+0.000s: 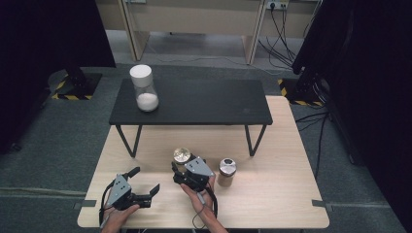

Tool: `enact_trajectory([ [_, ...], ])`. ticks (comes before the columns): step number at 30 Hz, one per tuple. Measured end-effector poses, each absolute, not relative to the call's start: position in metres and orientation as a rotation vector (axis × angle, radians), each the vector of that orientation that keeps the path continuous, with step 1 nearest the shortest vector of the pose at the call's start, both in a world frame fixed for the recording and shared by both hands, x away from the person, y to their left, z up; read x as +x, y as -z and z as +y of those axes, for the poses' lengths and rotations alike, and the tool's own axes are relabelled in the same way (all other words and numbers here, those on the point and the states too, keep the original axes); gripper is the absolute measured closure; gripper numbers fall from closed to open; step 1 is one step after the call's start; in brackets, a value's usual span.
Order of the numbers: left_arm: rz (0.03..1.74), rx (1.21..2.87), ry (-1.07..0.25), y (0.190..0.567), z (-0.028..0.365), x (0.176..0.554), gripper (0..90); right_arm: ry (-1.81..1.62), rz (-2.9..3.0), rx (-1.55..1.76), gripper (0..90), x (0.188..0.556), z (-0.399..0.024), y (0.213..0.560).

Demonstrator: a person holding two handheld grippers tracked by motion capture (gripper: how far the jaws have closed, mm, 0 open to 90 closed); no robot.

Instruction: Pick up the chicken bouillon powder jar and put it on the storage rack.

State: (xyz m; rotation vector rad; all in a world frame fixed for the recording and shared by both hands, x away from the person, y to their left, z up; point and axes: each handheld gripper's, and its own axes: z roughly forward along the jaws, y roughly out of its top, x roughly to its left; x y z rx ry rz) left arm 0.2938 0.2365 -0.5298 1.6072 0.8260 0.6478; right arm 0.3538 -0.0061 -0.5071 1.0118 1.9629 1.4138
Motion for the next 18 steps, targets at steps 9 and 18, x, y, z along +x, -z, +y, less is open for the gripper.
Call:
enact_trajectory([
  [9, 0.826, 1.608, -0.647, 0.53, 0.236, 0.294, 1.8, -1.459, 2.013, 0.974, 30.4, 0.35, -0.007, 0.493],
  [18, 0.828, 1.606, -0.644, 0.53, 0.236, 0.294, 1.8, -1.475, 2.043, 0.909, 30.5, 0.344, -0.004, 0.477],
])
